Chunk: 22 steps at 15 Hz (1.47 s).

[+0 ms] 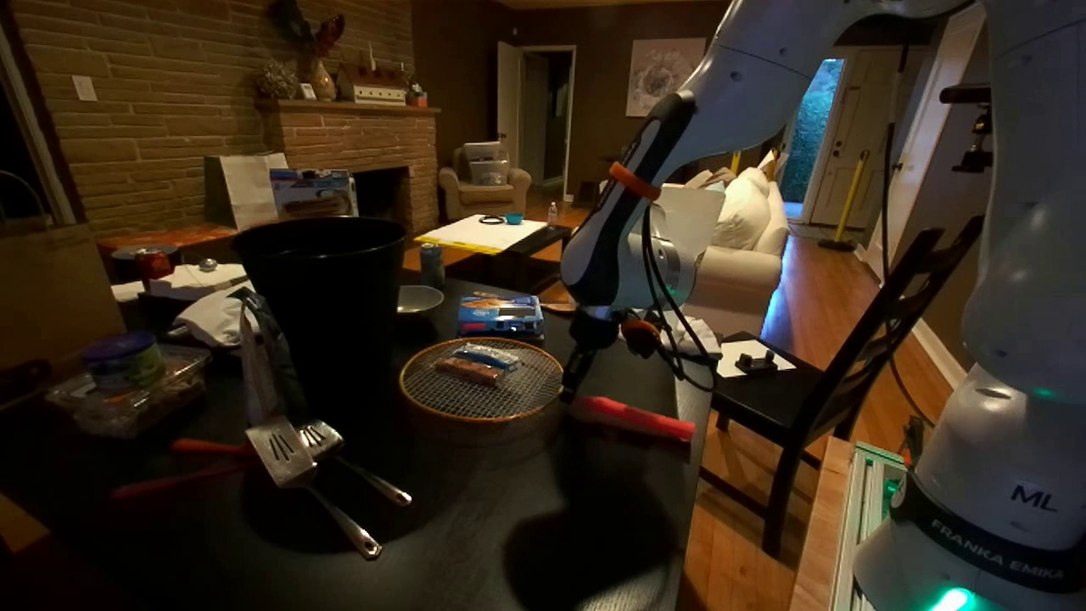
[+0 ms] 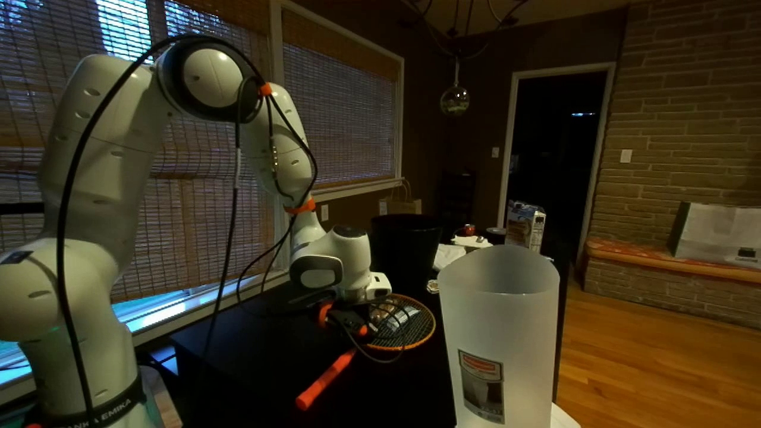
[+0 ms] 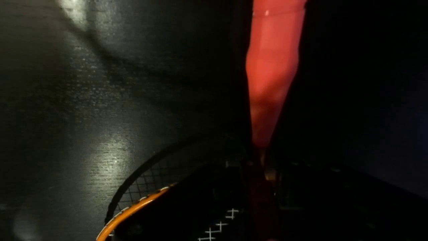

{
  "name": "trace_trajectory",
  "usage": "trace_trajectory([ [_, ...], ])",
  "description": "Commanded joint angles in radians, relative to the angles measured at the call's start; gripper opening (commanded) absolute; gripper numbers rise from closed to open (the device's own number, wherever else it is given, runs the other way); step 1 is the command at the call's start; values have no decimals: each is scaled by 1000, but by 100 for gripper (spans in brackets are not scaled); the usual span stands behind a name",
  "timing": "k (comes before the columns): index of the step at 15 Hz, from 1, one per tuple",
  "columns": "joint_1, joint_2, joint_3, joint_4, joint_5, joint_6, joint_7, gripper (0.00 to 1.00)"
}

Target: Use the tennis racket to move the object

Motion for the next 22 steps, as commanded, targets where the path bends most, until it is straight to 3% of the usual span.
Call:
trace_trajectory([
  [1, -55, -38, 54, -19, 30, 12, -34, 3],
  [8, -54, -113, 45, -35, -1, -41, 0, 3],
  [16, 46, -196, -90, -37, -184, -145, 113, 3],
  [17, 86, -208, -129, -34, -187, -166, 111, 3],
  [22, 152, -261, -192, -24, -188, -227, 107, 3],
])
